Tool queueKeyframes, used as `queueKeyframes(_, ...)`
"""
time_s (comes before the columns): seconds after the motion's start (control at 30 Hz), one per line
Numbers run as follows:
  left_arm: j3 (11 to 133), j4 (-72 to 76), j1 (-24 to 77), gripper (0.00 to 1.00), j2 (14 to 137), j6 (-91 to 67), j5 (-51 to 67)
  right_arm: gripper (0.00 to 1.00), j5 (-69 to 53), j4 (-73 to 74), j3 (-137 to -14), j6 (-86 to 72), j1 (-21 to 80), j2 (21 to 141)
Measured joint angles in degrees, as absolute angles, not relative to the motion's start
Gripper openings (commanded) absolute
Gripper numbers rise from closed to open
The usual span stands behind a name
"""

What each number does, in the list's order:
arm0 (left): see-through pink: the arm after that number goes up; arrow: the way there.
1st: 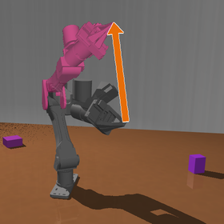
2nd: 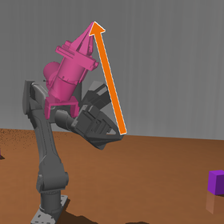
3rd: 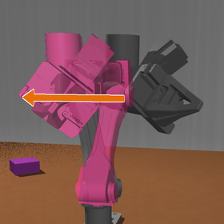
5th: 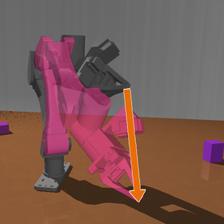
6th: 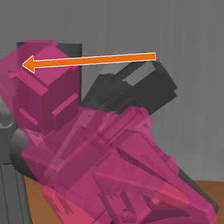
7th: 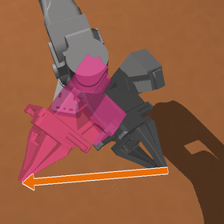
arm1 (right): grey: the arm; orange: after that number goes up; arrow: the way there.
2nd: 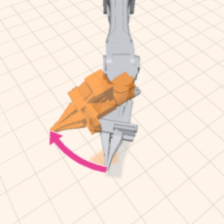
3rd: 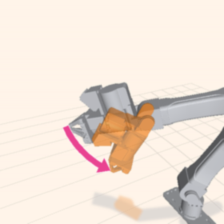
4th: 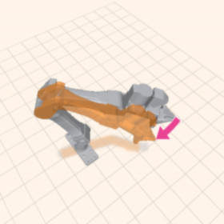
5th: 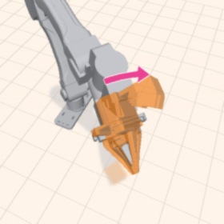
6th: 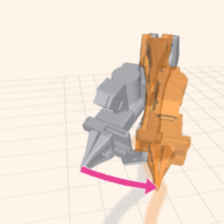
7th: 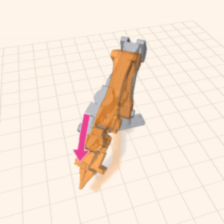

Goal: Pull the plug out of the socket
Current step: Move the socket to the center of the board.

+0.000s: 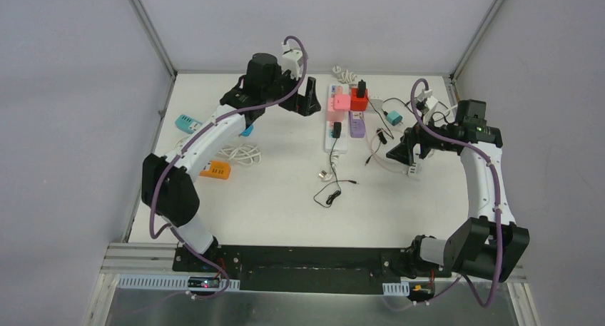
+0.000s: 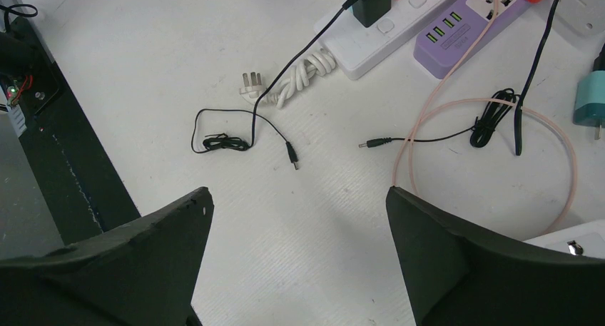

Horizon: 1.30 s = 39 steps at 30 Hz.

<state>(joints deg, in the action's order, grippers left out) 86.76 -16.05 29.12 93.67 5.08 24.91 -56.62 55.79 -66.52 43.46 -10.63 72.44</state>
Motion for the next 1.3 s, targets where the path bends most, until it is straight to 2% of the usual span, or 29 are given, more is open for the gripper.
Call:
queueKeyframes(0.5, 96.88, -17.17, 29.17, 0.92, 110.50, -1.23, 20.91, 0.95, -56.18, 55.53, -65.87, 43.38, -10.61, 72.95)
queueKeyframes(1.3, 100.05, -11.05, 33.10, 0.89, 119.04, -4.69, 14.46, 0.95, -55.75, 55.51, -65.84, 43.18, -10.61, 73.21)
